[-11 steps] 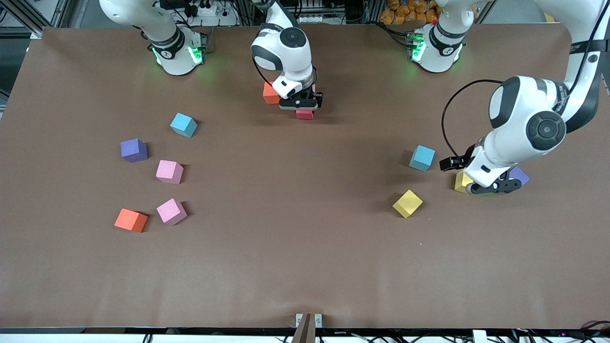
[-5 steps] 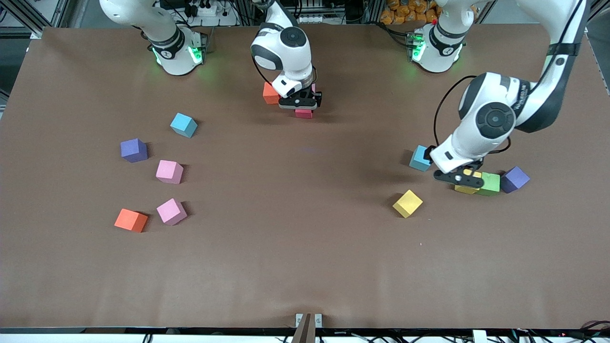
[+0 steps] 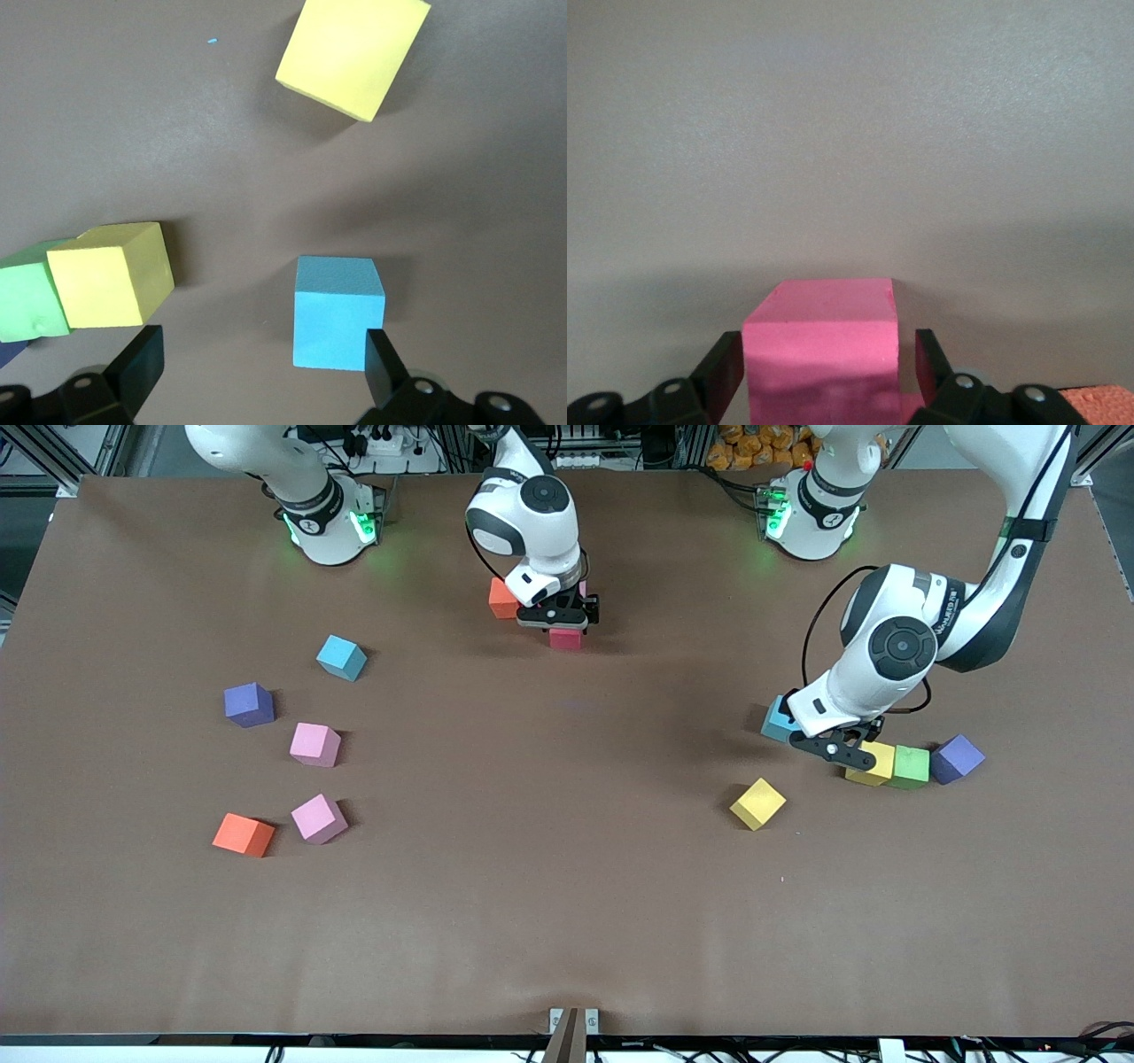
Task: Form number 2 with 11 blocks
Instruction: 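Lower the pink block below the row with the right gripper while left approaches cyan, then grasp a pink block with the right gripper while the left gripper lifts cyan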
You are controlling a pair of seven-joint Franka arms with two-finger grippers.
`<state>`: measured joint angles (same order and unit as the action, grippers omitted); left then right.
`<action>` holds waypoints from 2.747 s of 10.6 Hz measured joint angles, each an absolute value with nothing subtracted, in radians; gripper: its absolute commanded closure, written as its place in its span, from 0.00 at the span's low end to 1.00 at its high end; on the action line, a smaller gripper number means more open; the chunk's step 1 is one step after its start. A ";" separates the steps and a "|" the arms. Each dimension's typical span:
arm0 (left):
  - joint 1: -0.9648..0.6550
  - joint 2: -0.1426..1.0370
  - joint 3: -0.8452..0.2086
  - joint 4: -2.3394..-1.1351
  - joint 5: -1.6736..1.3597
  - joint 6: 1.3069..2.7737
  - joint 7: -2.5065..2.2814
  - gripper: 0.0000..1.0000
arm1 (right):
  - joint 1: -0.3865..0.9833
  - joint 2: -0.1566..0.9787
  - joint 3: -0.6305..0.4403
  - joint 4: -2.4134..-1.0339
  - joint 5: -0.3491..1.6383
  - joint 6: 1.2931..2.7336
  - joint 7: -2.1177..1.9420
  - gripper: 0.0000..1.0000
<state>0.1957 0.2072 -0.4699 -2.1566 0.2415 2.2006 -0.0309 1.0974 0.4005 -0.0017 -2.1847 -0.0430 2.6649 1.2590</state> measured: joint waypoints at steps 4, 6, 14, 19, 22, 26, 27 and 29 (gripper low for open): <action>0.194 0.207 -0.471 -2.194 0.211 2.201 -0.031 0.00 | 1.094 0.399 -0.028 -2.172 -0.043 2.671 1.263 0.00; 0.182 0.207 -0.473 -2.228 0.202 2.234 -0.031 0.00 | 1.072 0.392 -0.036 -2.147 -0.046 2.666 1.249 0.00; 0.173 0.249 -0.471 -2.298 0.197 2.326 -0.040 0.00 | 0.797 0.307 -0.043 -2.059 -0.054 2.462 0.708 0.00; 0.178 0.298 -0.465 -2.301 0.197 2.354 -0.049 0.00 | 0.594 0.303 -0.045 -2.056 -0.055 2.456 0.266 0.00; 0.180 0.313 -0.464 -2.301 0.200 2.367 -0.049 0.00 | 0.468 0.303 -0.044 -2.056 -0.051 2.456 -0.010 0.00; 0.185 0.343 -0.437 -2.301 0.279 2.406 -0.050 1.00 | 0.340 0.309 -0.044 -2.053 0.077 2.457 -0.342 0.00; 0.186 0.345 -0.436 -2.300 0.288 2.410 -0.062 1.00 | 0.308 0.318 -0.044 -2.050 0.123 2.457 -0.427 0.00; 0.180 0.343 -0.452 -2.288 0.296 2.418 -0.157 1.00 | 0.258 0.347 -0.044 -2.042 0.202 2.458 -0.573 0.00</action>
<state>0.1800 0.3431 -0.4520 -2.2878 0.2962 2.4181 -0.1566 0.2585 0.3471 -0.0443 -2.0421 0.2024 2.4584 -0.5728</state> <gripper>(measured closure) 0.410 0.000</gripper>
